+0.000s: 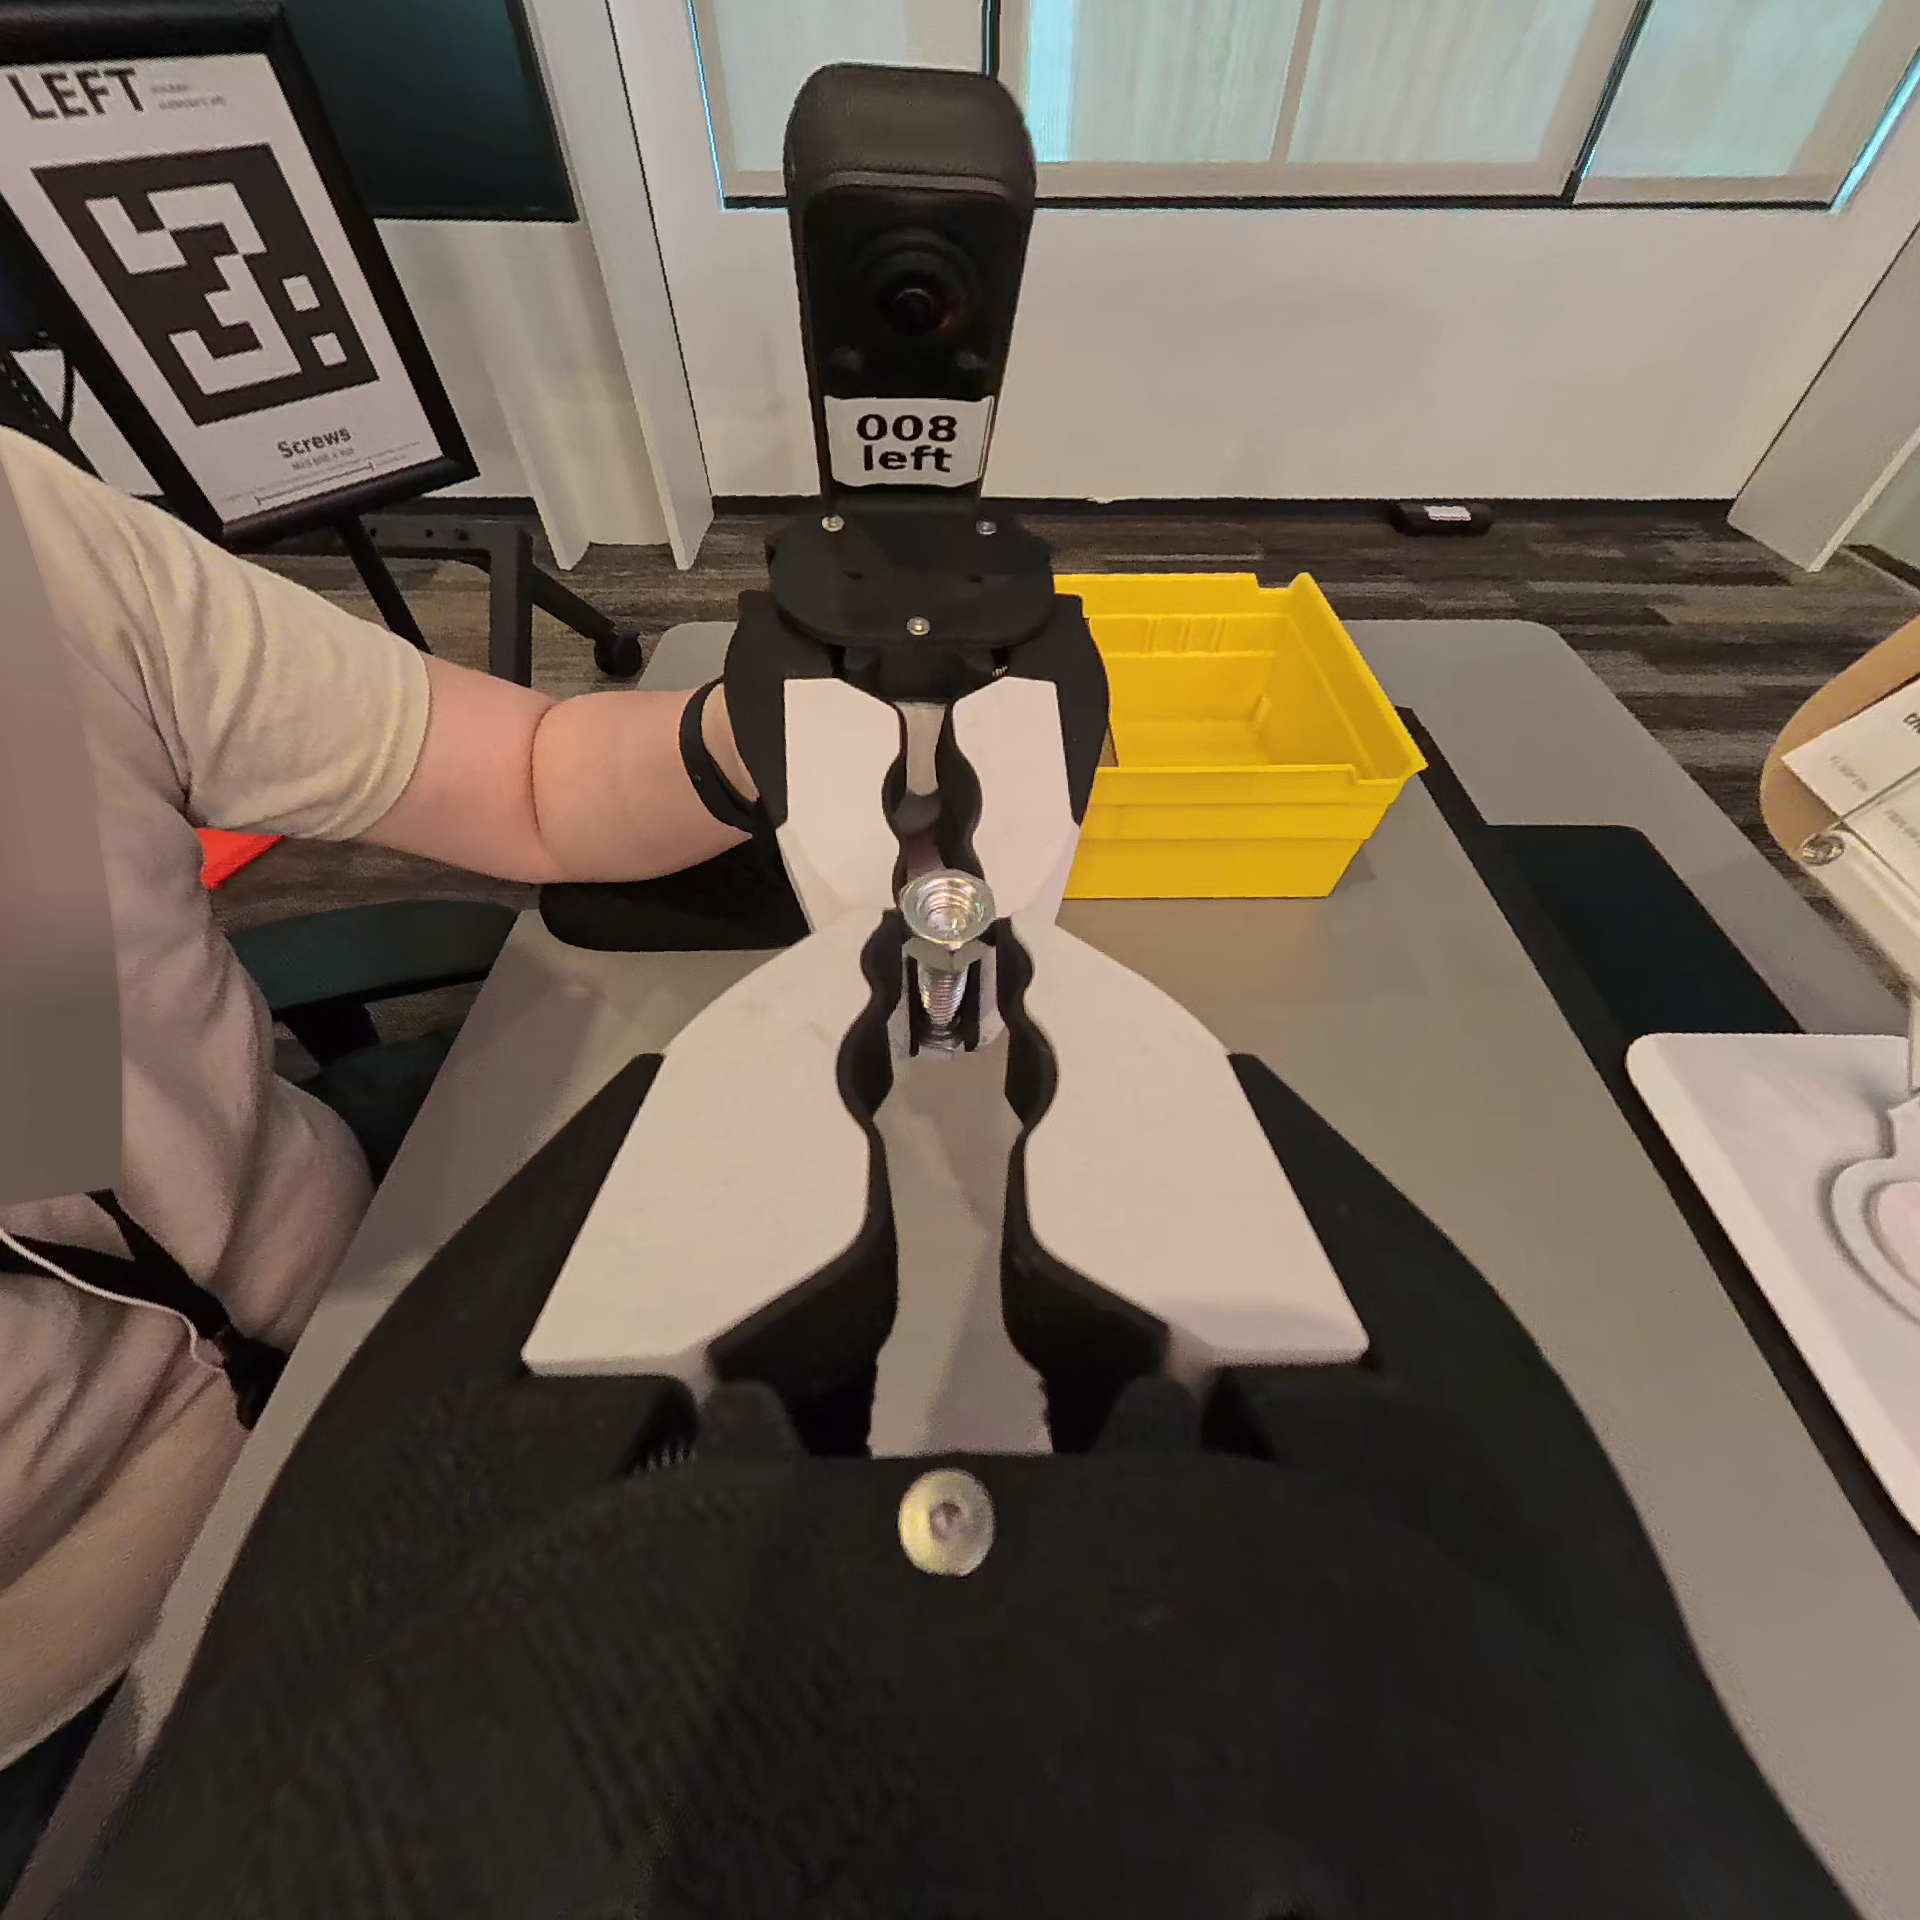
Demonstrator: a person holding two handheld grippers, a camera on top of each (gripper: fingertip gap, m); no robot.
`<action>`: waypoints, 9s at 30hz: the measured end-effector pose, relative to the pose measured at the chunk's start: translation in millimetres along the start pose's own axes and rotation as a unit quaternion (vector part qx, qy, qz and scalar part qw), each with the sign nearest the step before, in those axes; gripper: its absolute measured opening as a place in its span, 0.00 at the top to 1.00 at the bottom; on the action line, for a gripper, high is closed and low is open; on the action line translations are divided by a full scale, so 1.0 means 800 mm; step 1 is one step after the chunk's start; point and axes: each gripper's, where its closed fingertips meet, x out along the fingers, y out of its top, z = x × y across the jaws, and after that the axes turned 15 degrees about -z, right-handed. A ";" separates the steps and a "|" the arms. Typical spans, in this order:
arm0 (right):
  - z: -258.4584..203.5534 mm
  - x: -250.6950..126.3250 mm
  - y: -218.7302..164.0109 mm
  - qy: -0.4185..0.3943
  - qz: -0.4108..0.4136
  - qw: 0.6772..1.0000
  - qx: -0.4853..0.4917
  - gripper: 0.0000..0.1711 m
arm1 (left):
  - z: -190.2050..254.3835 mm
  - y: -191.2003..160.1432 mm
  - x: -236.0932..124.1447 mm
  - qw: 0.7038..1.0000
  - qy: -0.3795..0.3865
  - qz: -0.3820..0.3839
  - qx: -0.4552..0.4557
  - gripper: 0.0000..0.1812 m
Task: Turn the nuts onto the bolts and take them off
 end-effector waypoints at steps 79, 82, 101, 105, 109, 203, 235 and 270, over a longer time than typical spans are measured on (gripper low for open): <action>0.024 0.010 0.008 -0.227 -0.079 0.971 -0.002 0.81 | -0.034 0.000 -0.015 0.991 0.133 -0.023 -0.002 0.95; 0.019 0.016 0.004 -0.216 -0.093 0.972 -0.001 0.80 | -0.035 0.000 -0.016 0.990 0.136 -0.023 -0.003 0.95; 0.004 0.014 0.012 -0.196 -0.082 0.977 0.004 0.76 | -0.041 0.001 -0.023 0.990 0.142 -0.013 -0.013 0.95; 0.001 0.008 0.020 -0.197 -0.061 0.979 0.003 0.80 | -0.039 0.003 -0.025 0.990 0.141 -0.010 -0.011 0.95; 0.012 0.012 0.019 -0.209 -0.052 0.977 0.012 0.71 | -0.034 0.004 -0.021 0.990 0.137 -0.013 -0.003 0.95; -0.021 0.033 0.058 -0.129 0.083 0.988 -0.031 0.47 | -0.021 0.031 -0.050 0.995 0.051 0.084 -0.029 0.95; 0.002 0.009 0.041 -0.065 0.077 0.992 0.081 0.94 | 0.005 0.022 -0.035 0.995 -0.063 0.052 -0.057 0.95; -0.022 0.001 0.064 -0.060 0.118 0.991 0.024 0.81 | -0.034 0.027 -0.054 0.989 -0.009 0.110 -0.102 0.90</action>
